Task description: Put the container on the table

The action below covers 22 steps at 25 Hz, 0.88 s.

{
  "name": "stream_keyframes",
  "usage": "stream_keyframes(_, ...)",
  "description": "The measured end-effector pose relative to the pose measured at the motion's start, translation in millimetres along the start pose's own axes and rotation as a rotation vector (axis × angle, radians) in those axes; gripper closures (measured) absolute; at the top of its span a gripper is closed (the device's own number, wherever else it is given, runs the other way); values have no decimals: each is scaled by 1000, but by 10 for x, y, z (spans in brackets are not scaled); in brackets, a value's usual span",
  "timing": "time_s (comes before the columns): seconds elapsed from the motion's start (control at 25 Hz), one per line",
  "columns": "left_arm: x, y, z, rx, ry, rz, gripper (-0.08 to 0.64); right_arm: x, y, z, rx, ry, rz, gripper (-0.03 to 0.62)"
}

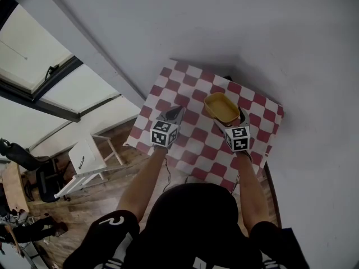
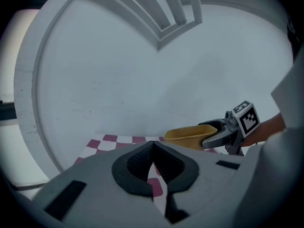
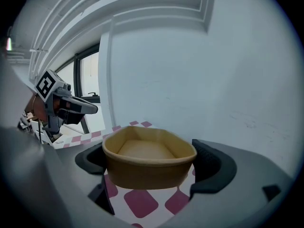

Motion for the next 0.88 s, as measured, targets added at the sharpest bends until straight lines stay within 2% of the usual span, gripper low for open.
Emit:
stream_keyframes(0.52,167,256,-199,51,-18,40,535,123,373,-548,108,-66,27,49)
stream_keyframes(0.88,168,416,-292,86,-16,60,535,174,663,-704,200,-96,42,48)
Point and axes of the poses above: the fingertips, and each gripper's own axes: z backward along the fingers, x to its left, y out of its underside, the point moved 6 cm from there along z, backward along the fingers, and after that the axes turned 10 degrees about y, right-handed, at the moved point
